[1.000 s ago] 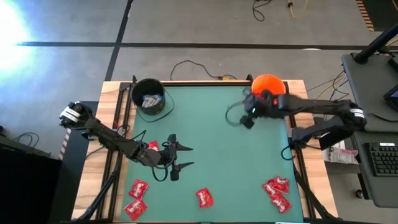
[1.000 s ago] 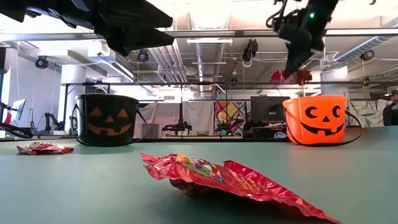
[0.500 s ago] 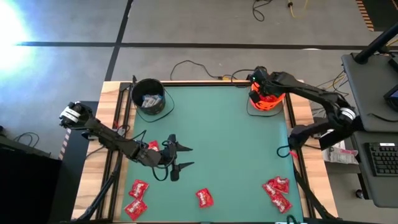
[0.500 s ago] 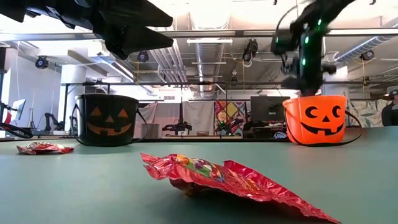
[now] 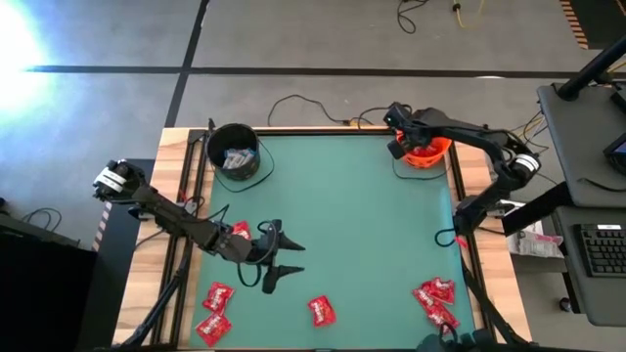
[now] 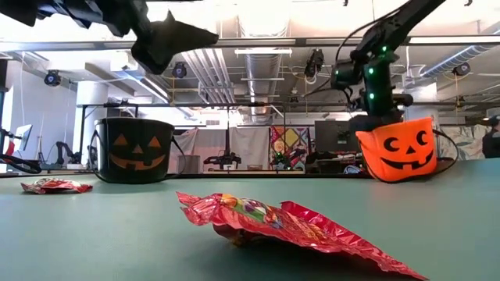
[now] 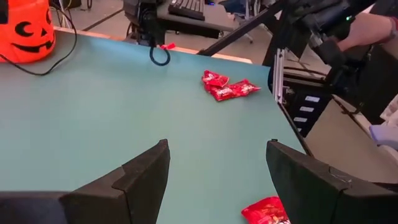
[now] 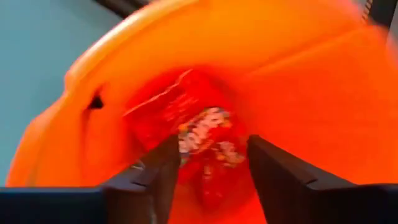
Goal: Sort candy by brand, put in halloween buckets
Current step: Put the red candy into the orange bucket
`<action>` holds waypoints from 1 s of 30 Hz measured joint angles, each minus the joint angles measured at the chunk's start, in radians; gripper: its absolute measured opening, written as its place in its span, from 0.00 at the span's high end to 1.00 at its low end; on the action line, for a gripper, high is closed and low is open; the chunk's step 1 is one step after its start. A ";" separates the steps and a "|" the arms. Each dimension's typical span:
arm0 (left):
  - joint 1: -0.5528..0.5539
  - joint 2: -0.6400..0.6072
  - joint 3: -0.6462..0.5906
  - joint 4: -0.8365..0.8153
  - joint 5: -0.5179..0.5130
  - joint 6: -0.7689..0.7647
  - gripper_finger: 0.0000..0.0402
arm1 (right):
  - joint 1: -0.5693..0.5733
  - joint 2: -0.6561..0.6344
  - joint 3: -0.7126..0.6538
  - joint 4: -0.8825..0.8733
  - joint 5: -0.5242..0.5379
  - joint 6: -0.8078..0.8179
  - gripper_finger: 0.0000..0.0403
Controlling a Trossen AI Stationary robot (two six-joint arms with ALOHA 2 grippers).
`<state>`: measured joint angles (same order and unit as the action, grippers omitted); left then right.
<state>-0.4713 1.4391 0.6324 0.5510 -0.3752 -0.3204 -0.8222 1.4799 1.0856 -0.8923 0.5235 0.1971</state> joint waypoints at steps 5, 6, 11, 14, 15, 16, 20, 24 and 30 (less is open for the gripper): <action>0.000 0.000 0.024 0.002 0.001 0.019 0.37 | 0.008 -0.083 0.044 -0.071 0.001 0.001 0.43; 0.000 0.000 0.028 0.002 0.000 0.025 0.37 | 0.015 -0.107 0.047 -0.092 0.001 0.002 0.41; 0.000 0.000 0.056 0.001 0.000 0.074 0.37 | 0.110 -0.274 0.032 -0.182 -0.064 0.050 0.35; 0.000 0.000 0.065 0.002 0.000 0.099 0.37 | 0.235 -0.404 -0.011 -0.209 -0.159 0.117 0.33; 0.000 0.000 0.066 0.002 0.000 0.106 0.37 | 0.297 -0.452 -0.029 -0.208 -0.171 0.152 0.33; 0.000 0.000 0.067 0.001 0.000 0.112 0.37 | 0.366 -0.497 -0.048 -0.208 -0.177 0.198 0.34; 0.002 0.000 0.069 0.001 -0.004 0.141 0.37 | 0.704 -0.620 -0.130 -0.203 -0.201 0.441 0.36; 0.010 0.000 0.069 0.001 -0.008 0.170 0.37 | 1.059 -0.633 -0.207 -0.167 -0.215 0.700 0.40; 0.029 0.000 0.069 0.046 -0.010 0.171 0.37 | 1.458 -0.486 -0.243 -0.087 -0.349 0.997 0.43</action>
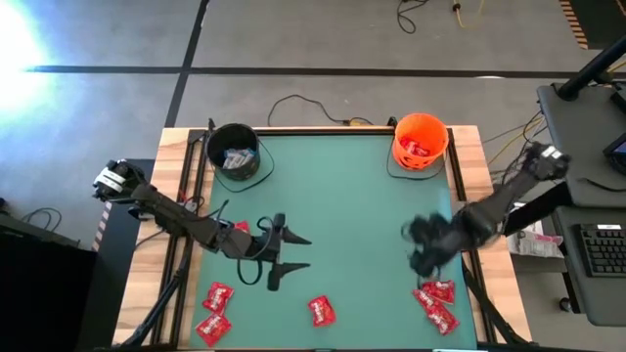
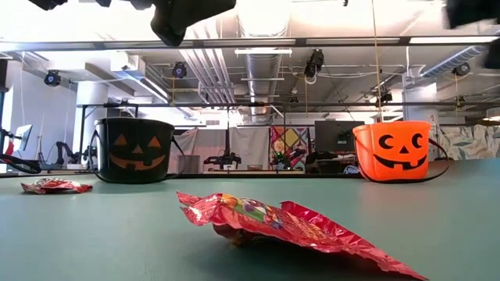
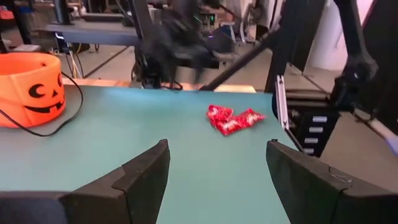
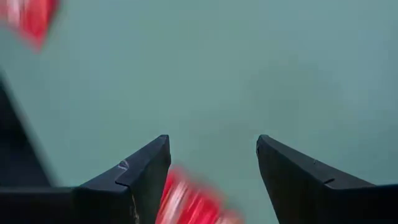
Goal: Sort candy by brand, put in halloween buckets
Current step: Put the red candy into the orange bucket
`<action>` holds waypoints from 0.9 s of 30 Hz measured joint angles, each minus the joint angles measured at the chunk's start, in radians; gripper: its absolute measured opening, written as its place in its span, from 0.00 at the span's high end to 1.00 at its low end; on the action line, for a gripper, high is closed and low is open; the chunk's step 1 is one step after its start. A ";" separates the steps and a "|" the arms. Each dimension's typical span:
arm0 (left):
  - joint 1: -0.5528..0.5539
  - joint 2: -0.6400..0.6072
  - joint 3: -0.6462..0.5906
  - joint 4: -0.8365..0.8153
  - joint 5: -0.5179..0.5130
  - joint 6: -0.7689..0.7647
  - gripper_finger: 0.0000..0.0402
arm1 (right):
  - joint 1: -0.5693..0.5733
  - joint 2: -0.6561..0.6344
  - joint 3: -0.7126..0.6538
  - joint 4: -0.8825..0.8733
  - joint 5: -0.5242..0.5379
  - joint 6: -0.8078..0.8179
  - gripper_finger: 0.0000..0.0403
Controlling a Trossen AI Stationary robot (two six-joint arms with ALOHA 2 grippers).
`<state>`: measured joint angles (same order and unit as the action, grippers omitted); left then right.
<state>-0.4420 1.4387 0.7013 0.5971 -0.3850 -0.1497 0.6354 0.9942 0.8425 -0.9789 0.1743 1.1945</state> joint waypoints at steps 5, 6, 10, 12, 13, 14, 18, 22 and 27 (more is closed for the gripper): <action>0.002 0.000 0.000 0.056 -0.002 0.010 0.37 | 0.212 0.173 0.002 0.109 -0.240 0.245 0.43; 0.002 0.000 0.000 0.062 -0.001 0.011 0.37 | 0.245 0.210 0.002 0.129 -0.267 0.279 0.43; 0.004 0.000 0.000 0.084 -0.002 0.010 0.37 | 0.318 0.341 0.002 0.141 -0.359 0.390 0.41; 0.004 0.003 0.000 0.101 -0.001 0.010 0.37 | 0.320 0.395 0.002 0.121 -0.388 0.414 0.40; 0.004 0.010 0.000 0.124 -0.001 0.010 0.37 | 0.320 0.420 0.002 0.110 -0.390 0.417 0.39; 0.002 0.020 0.000 0.153 -0.001 0.010 0.37 | 0.319 0.442 0.002 0.102 -0.390 0.413 0.39; -0.027 0.080 0.000 0.260 0.002 0.011 0.37 | 0.293 0.523 0.002 0.100 -0.441 0.362 0.40; -0.077 0.151 0.000 0.331 0.000 0.002 0.37 | 0.267 0.584 0.005 0.096 -0.492 0.304 0.49; -0.127 0.239 0.000 0.416 -0.089 -0.026 0.37 | 0.230 0.598 0.004 0.085 -0.500 0.243 0.72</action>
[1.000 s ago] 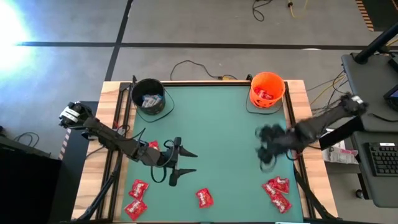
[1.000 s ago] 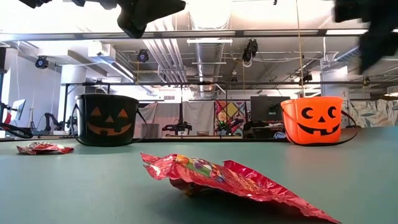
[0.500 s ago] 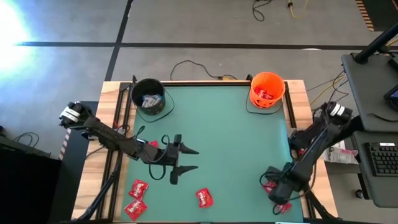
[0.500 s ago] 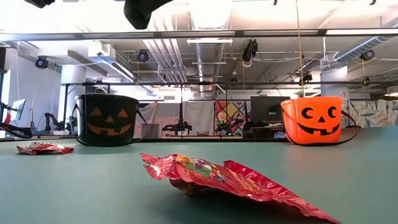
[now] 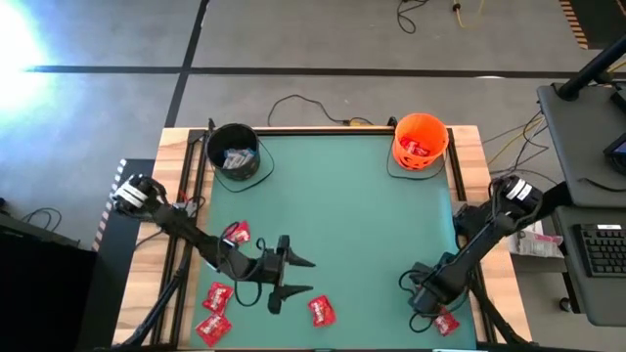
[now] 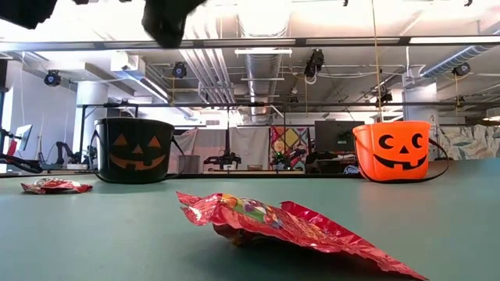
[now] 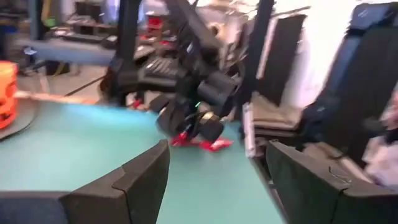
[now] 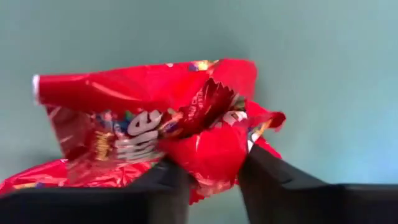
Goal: Sort candy by brand, put in halloween buckets
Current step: Put the red candy into the orange bucket
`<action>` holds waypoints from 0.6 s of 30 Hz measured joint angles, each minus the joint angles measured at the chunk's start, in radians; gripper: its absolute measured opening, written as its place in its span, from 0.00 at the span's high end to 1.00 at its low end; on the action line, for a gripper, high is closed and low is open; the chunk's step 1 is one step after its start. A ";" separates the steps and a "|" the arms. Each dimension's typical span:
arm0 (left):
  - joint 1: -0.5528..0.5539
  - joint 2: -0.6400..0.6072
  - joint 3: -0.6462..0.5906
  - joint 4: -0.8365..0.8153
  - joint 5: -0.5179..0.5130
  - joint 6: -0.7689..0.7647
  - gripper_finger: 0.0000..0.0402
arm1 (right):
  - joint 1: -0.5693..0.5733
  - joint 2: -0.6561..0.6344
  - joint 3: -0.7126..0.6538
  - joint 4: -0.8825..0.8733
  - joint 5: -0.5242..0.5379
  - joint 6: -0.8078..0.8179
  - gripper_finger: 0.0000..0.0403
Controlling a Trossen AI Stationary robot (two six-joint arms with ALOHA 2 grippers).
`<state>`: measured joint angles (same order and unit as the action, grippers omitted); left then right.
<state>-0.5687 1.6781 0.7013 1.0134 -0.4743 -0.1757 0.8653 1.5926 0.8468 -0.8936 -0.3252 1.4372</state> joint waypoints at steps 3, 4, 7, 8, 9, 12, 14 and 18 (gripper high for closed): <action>-0.011 0.037 0.000 0.000 -0.038 -0.011 0.37 | -0.022 -0.029 -0.002 -0.012 0.004 -0.032 0.87; -0.011 0.045 0.000 0.000 -0.039 -0.017 0.37 | -0.030 -0.046 -0.002 -0.023 0.004 -0.036 0.91; -0.011 0.062 0.000 0.006 -0.041 -0.021 0.37 | -0.059 -0.111 -0.002 -0.069 -0.006 -0.037 0.92; -0.011 0.065 0.000 0.006 -0.042 -0.020 0.37 | -0.069 -0.137 -0.002 -0.091 -0.005 -0.037 0.91; -0.009 0.067 -0.001 0.005 -0.050 -0.019 0.37 | -0.082 -0.164 -0.002 -0.116 0.001 -0.037 0.90; -0.006 0.068 -0.001 0.004 -0.119 -0.014 0.37 | -0.132 -0.246 -0.002 -0.209 0.095 -0.043 0.84; -0.005 0.068 -0.001 -0.003 -0.166 0.005 0.37 | -0.185 -0.304 -0.002 -0.265 0.195 -0.066 0.83; -0.004 0.068 -0.001 -0.003 -0.199 0.056 0.37 | -0.356 -0.427 -0.002 -0.337 0.406 -0.171 0.85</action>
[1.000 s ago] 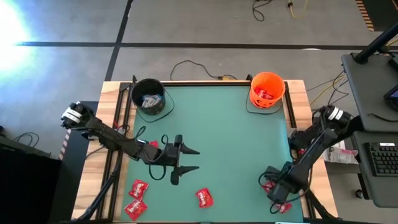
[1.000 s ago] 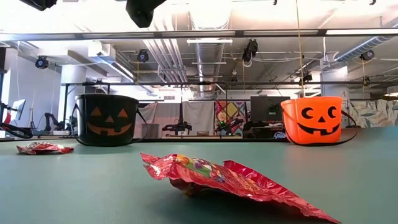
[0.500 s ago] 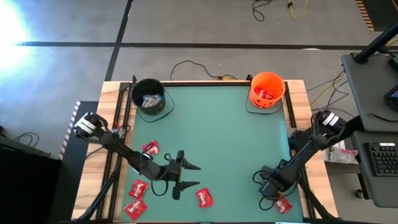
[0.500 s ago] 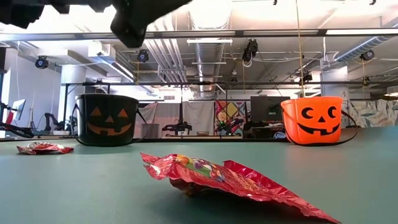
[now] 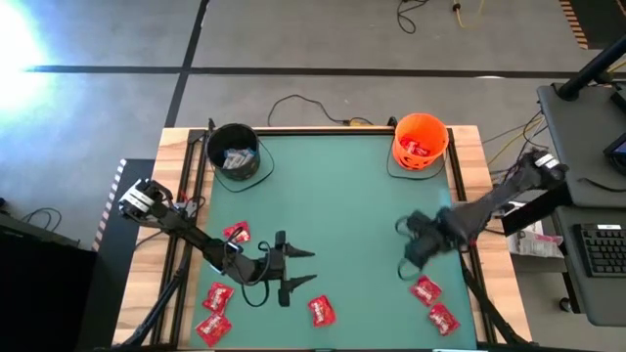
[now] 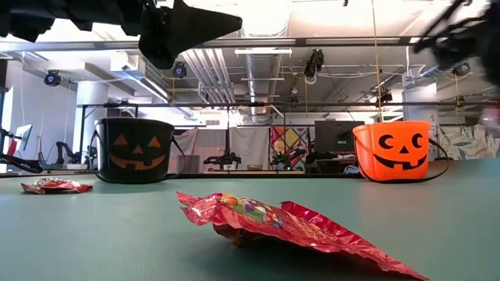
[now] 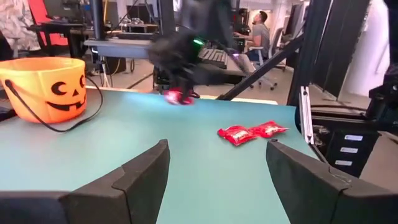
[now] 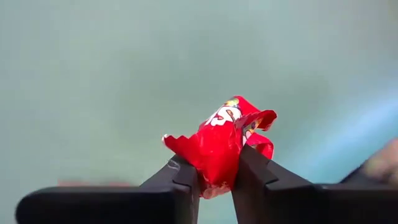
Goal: Sort candy by brand, put in halloween buckets
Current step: Put the red candy into the orange bucket
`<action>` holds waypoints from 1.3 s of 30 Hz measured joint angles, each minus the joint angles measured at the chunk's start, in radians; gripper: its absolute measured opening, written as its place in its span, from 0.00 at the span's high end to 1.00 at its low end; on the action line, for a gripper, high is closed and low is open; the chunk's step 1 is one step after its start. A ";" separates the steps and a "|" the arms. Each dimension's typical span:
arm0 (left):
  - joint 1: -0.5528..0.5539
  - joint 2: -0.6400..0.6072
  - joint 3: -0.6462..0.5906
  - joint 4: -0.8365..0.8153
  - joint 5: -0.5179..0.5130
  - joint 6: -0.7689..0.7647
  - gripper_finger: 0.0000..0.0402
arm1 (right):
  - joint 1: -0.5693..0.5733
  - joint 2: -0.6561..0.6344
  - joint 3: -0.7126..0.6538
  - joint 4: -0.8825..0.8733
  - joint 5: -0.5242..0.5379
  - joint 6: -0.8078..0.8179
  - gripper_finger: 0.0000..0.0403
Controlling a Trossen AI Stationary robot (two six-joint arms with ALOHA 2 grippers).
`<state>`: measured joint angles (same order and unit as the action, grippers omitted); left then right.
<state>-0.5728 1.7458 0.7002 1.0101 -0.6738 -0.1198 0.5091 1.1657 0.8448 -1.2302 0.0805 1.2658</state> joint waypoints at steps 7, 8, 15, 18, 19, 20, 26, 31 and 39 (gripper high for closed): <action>0.002 -0.001 0.000 0.000 0.000 -0.014 0.37 | -0.423 -0.143 0.073 -0.024 0.217 -0.340 0.89; 0.002 -0.001 0.000 -0.001 0.000 -0.017 0.37 | -0.489 -0.149 0.095 -0.023 0.253 -0.383 0.89; 0.002 0.000 0.004 -0.001 0.002 -0.034 0.37 | -0.981 -0.083 0.229 0.037 0.440 -0.737 0.88; 0.001 0.000 0.005 -0.001 0.003 -0.060 0.37 | -1.159 -0.014 0.248 0.135 0.410 -0.891 0.89; -0.002 0.000 0.005 -0.002 0.003 -0.071 0.37 | -1.212 0.013 0.250 0.165 0.383 -0.932 0.89; -0.004 0.000 0.005 -0.003 0.003 -0.081 0.37 | -1.257 0.042 0.252 0.192 0.349 -0.960 0.89; -0.047 0.000 0.005 0.014 0.111 -0.104 0.37 | -1.433 0.232 0.263 0.287 0.233 -1.002 0.88; -0.096 0.000 0.006 0.038 0.113 -0.104 0.37 | -1.489 0.351 0.300 0.292 0.227 -0.945 0.84; -0.125 0.000 0.006 0.063 0.107 -0.058 0.37 | -1.487 0.371 0.381 0.285 0.233 -0.971 0.55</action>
<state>-0.6978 1.7462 0.7063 1.0726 -0.5663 -0.1774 -0.9777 1.5369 1.2261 -0.9450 0.3138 0.2945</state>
